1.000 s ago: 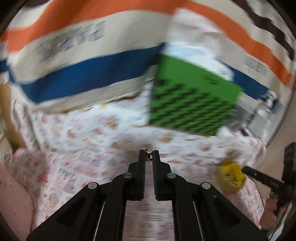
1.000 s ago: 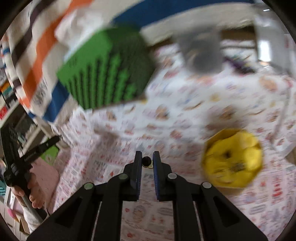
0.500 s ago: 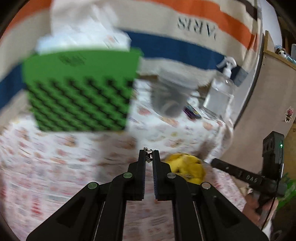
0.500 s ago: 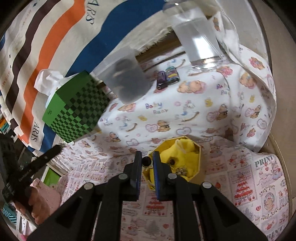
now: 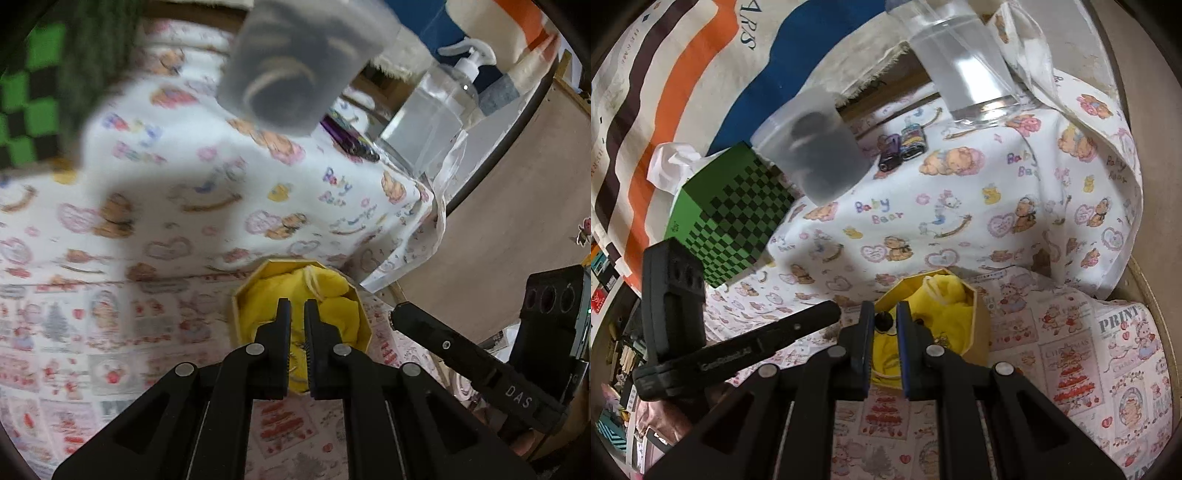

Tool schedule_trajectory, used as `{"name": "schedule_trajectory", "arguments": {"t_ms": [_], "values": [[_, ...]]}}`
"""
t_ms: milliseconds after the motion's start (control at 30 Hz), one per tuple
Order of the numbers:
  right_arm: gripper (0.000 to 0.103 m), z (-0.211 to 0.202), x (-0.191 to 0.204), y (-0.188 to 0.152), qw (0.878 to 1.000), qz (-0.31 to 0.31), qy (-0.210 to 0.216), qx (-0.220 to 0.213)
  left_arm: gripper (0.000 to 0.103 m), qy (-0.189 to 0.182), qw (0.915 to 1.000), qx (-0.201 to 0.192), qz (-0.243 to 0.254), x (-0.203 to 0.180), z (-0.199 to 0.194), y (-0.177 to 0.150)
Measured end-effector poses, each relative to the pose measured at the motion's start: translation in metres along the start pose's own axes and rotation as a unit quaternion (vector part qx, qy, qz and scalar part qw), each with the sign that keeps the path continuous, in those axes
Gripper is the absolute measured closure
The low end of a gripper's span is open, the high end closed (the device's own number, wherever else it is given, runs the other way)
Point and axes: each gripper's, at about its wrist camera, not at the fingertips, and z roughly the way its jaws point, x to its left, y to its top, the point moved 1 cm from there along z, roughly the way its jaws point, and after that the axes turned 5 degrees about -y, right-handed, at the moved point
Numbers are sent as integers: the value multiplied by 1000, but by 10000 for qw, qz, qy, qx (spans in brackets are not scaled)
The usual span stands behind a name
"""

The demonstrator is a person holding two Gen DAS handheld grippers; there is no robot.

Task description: Organize jewelry

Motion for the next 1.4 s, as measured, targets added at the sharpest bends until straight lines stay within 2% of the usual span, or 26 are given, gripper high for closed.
{"name": "schedule_trajectory", "arguments": {"t_ms": [67, 133, 200, 233, 300, 333, 367, 433, 500, 600, 667, 733, 833, 967, 1100, 1133, 1167, 1233, 1400], "values": [[92, 2, -4, 1, 10000, 81, 31, 10, 97, -149, 9999, 40, -66, 0, 6, 0], [92, 5, -7, 2, 9999, 98, -1, 31, 95, -117, 9999, -17, -43, 0, 6, 0], [92, 6, -8, 1, 9999, 123, -21, 46, 89, -67, 9999, -87, 21, 0, 0, 0], [92, 7, -8, 0, 9999, 127, -19, 66, 83, -11, 9999, -156, 53, 0, -4, 0], [83, 5, -9, 0, 9999, 141, 24, 65, 72, 110, 9994, -297, 119, 2, -14, 1], [73, 4, -10, 0, 9999, 144, 23, 33, 65, 201, 9989, -395, 163, 1, -21, 1], [68, 2, -9, 0, 9999, 115, -1, -20, 59, 297, 9983, -472, 193, 2, -26, 1], [68, -3, -6, -1, 9999, 7, -72, -110, 57, 488, 9967, -611, 234, 2, -37, 0], [63, -8, -4, -1, 9996, -54, -122, -233, 53, 625, 9951, -701, 295, 3, -48, -2], [56, -17, 4, -2, 9979, -295, -366, -451, 36, 947, 9898, -942, 504, 3, -69, -8], [48, -23, 11, -4, 9958, -464, -505, -607, 25, 1137, 9855, -1125, 572, 3, -81, -12], [46, -30, 21, -7, 9928, -685, -641, -747, 22, 1242, 9825, -1253, 601, 6, -94, -18], [35, -39, 38, -14, 9863, -1042, -816, -982, 19, 1472, 9766, -1394, 724, 11, -111, -31], [34, -36, 57, -26, 9777, -1505, -951, -1113, 16, 1859, 9647, -1603, 953, 16, -123, -47], [34, -4, 77, -37, 9659, -2157, -1231, -727, 14, 2032, 9579, -1853, 828, 35, -127, -58], [34, 7, 81, -42, 9602, -2395, -1316, -574, 14, 2162, 9542, -1917, 772, 42, -124, -61], [34, 23, 87, -48, 9482, -2747, -1548, -376, 14, 2259, 9531, -1871, 745, 48, -119, -62], [41, 40, 93, -57, 9356, -3100, -1676, -199, 14, 2286, 9557, -1679, 788, 58, -109, -64], [59, 63, 90, -63, 9326, -3219, -1628, 86, 14, 2466, 9511, -1729, 680, 73, -105, -67]]}}
